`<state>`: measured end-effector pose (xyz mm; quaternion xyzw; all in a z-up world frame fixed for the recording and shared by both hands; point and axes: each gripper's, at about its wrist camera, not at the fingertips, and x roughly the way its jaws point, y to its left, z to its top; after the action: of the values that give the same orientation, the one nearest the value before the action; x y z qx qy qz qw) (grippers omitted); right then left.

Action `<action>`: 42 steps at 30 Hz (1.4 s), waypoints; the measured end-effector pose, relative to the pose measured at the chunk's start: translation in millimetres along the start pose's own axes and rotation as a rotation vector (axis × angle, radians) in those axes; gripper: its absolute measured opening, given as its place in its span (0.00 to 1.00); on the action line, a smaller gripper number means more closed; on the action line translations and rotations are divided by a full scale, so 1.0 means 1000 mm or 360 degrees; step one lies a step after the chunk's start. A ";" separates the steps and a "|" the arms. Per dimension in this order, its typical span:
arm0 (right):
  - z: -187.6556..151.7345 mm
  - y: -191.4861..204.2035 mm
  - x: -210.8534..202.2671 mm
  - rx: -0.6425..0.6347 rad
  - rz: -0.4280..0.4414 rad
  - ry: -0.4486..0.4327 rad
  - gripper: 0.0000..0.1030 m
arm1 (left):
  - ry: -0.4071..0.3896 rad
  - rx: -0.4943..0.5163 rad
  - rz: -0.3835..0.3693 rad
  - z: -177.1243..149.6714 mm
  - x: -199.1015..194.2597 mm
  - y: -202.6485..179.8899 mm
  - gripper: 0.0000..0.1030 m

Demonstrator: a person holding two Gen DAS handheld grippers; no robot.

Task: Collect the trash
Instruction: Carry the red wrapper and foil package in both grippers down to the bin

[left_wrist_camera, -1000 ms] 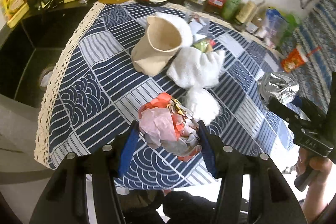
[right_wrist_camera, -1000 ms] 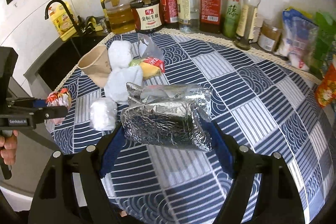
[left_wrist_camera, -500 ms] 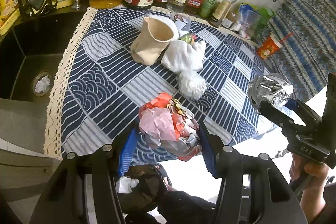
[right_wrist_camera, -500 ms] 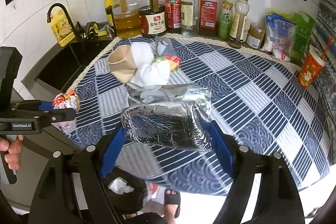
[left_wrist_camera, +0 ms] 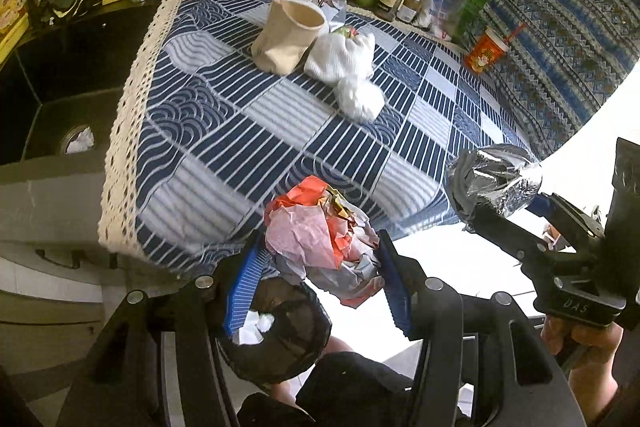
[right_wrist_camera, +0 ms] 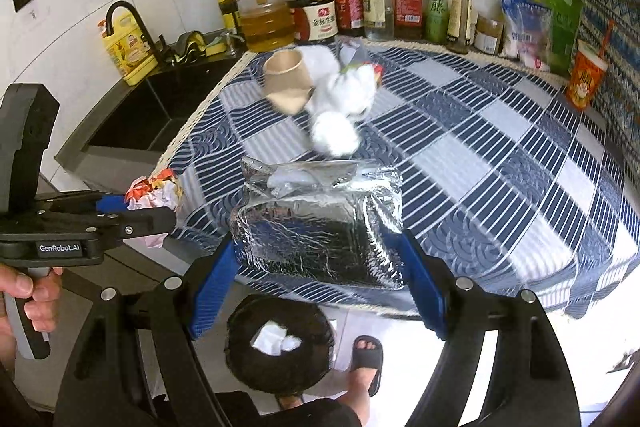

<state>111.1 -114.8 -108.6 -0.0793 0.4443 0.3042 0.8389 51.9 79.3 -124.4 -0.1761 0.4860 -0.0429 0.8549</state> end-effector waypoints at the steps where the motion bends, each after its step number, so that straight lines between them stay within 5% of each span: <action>1: -0.004 0.003 0.000 0.0012 0.0011 0.0007 0.76 | 0.0003 -0.0003 -0.0004 -0.004 -0.001 0.002 0.52; 17: -0.069 0.023 0.049 0.0253 0.0251 0.0326 0.76 | 0.0200 -0.0147 0.0002 -0.066 0.023 0.040 0.52; 42: -0.148 -0.014 0.180 0.0848 0.0513 0.0835 0.76 | 0.0712 -0.0419 0.0060 -0.174 0.147 0.074 0.52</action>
<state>91.5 -106.3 -340.6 0.1365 0.7133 0.2756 0.6298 -25.3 67.4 -351.0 -0.2630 0.6676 -0.0011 0.6965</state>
